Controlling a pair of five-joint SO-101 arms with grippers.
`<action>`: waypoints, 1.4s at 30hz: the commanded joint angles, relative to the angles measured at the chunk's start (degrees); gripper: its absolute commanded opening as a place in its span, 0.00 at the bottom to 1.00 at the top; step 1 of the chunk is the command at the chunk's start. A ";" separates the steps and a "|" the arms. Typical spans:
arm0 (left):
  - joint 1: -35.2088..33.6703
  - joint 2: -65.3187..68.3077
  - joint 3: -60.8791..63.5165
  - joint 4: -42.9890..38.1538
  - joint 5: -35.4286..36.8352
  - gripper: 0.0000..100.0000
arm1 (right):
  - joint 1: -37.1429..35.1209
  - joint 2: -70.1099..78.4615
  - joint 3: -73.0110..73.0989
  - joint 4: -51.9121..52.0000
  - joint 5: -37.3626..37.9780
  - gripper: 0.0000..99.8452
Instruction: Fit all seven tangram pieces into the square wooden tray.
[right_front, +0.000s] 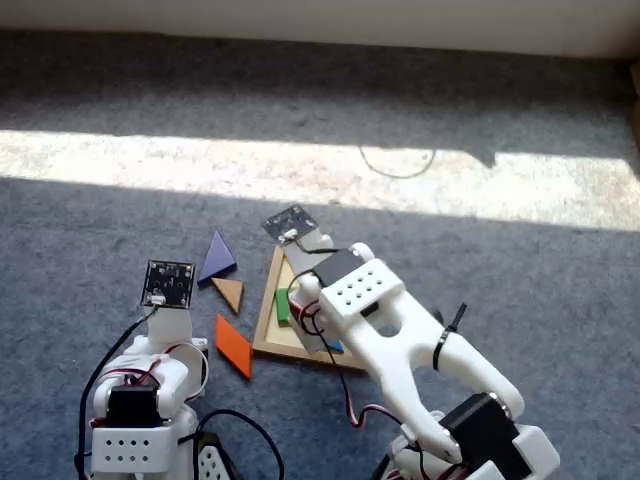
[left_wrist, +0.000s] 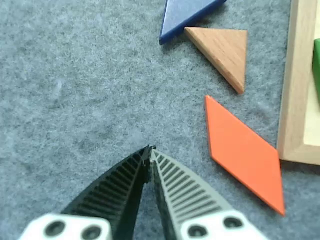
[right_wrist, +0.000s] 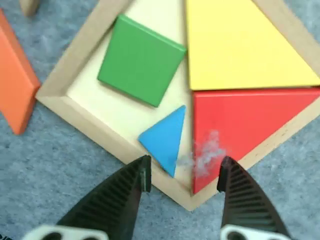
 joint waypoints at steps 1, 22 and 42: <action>-0.75 -2.24 1.10 0.18 -0.44 0.01 | -2.86 -0.04 -3.03 -0.84 -0.79 0.22; -0.75 -2.24 1.10 0.18 -0.44 0.01 | -3.03 6.11 1.27 -8.13 -5.54 0.22; -0.75 -2.24 1.10 0.18 -0.44 0.01 | -4.88 -3.30 4.18 -6.20 -5.54 0.22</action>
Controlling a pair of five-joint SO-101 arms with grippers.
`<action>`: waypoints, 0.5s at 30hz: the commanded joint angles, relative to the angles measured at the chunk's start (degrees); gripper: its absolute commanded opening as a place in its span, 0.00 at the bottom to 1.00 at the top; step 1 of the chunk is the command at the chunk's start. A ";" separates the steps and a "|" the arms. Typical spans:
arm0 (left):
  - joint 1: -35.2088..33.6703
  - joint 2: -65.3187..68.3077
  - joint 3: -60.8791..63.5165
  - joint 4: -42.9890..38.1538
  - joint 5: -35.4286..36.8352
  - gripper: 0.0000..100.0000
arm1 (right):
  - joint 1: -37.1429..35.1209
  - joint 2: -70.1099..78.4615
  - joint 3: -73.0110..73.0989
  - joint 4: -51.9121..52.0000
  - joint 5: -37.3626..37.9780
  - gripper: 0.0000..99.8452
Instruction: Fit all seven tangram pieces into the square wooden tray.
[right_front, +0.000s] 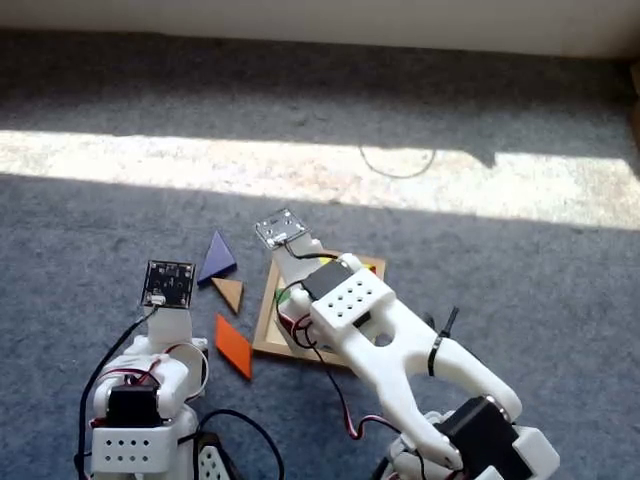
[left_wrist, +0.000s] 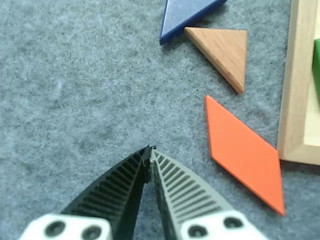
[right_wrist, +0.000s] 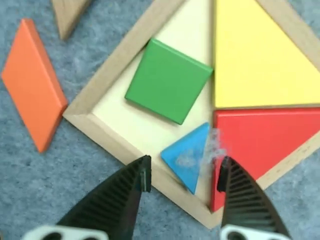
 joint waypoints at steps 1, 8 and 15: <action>-0.75 -2.24 1.10 0.18 -0.44 0.01 | -3.56 -2.68 2.33 -1.71 -0.53 0.22; -0.75 -2.24 1.10 0.18 -0.44 0.01 | -4.26 -2.68 5.76 -6.11 -0.53 0.15; -0.75 -2.24 1.10 0.18 -0.44 0.01 | -1.45 -2.68 5.85 -6.37 -0.53 0.15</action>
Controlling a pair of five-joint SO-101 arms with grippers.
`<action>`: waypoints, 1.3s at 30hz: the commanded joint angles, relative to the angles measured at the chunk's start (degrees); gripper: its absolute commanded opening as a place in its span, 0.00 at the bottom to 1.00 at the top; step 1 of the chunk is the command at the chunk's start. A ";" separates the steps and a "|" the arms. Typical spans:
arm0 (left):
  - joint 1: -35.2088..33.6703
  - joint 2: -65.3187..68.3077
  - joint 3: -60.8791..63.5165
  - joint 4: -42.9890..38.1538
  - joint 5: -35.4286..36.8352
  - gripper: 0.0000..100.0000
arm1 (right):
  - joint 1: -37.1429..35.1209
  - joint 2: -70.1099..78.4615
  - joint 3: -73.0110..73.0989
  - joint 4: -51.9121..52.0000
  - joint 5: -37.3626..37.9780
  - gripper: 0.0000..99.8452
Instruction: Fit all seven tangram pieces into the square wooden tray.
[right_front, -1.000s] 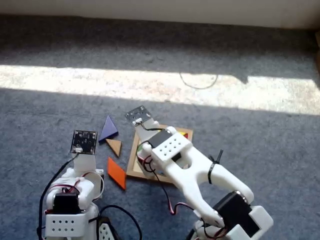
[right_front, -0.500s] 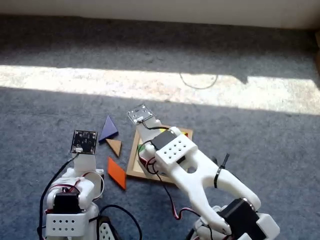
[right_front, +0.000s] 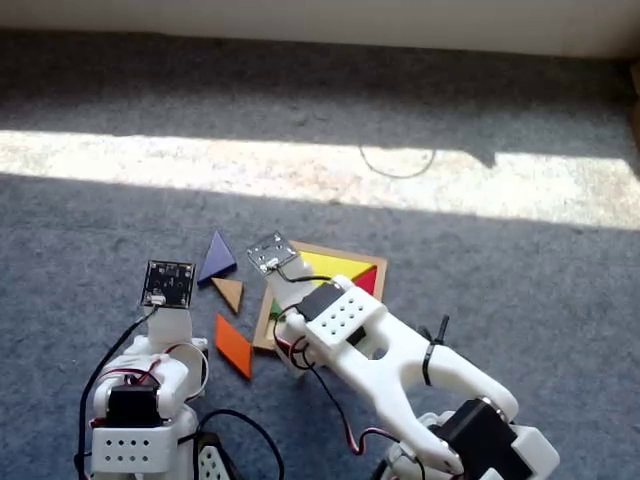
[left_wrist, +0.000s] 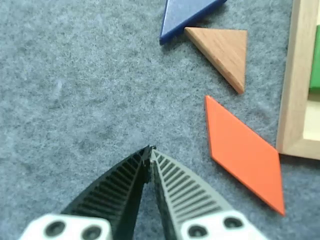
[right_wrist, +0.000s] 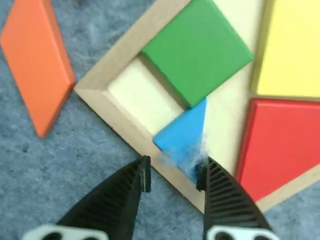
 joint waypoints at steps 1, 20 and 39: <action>-0.75 -2.24 1.10 0.18 -0.44 0.01 | 1.80 -2.59 -0.22 -1.27 -0.35 0.15; -0.75 -2.24 1.10 0.18 -0.44 0.01 | 1.71 -2.51 -0.13 -7.69 -3.25 0.23; -0.75 -2.24 1.10 0.18 -0.44 0.01 | 1.80 10.15 -8.04 -0.84 0.44 0.13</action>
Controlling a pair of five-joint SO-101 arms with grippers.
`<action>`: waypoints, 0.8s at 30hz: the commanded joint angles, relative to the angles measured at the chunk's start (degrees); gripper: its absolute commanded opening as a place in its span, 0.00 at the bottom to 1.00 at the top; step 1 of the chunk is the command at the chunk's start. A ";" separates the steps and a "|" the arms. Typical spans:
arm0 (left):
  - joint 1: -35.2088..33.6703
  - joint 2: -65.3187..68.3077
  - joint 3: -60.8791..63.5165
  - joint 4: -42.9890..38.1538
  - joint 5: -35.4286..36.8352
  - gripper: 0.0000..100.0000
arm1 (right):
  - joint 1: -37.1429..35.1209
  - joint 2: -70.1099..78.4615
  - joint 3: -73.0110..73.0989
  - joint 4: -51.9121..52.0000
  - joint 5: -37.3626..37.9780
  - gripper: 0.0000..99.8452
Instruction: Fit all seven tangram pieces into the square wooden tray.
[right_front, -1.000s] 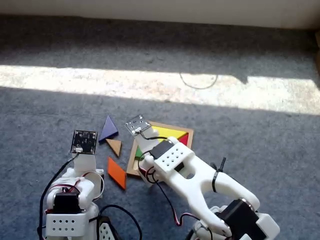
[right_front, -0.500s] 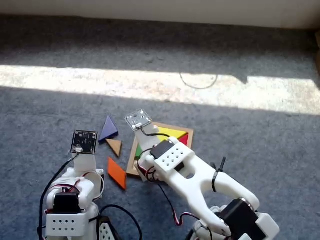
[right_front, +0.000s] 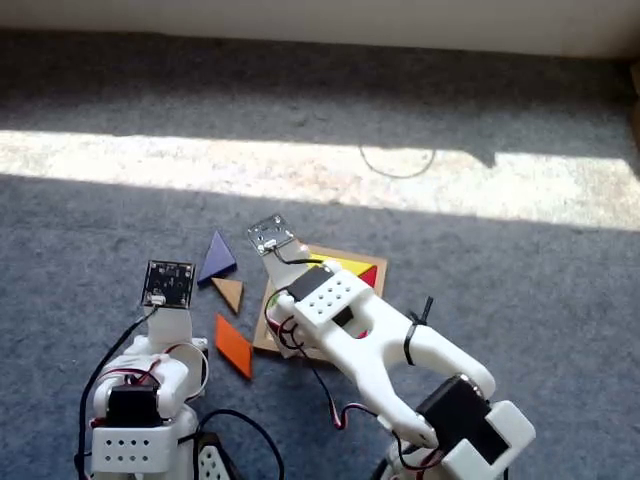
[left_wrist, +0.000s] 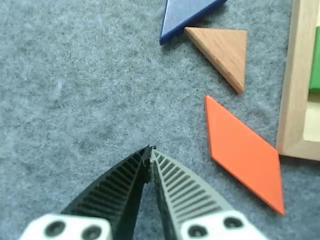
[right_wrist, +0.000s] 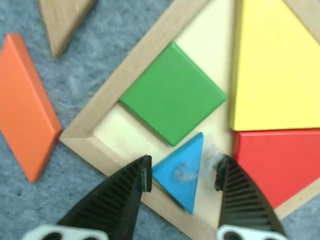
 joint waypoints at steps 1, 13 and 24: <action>-0.75 -2.24 1.10 0.18 -0.44 0.01 | 0.40 0.57 -0.92 1.10 3.52 0.10; -0.75 -2.24 1.10 0.18 -0.44 0.01 | 5.05 -1.19 -5.32 7.08 3.78 0.07; -0.75 -2.24 1.10 0.18 -0.44 0.01 | 9.54 -13.41 -6.64 7.69 3.87 0.02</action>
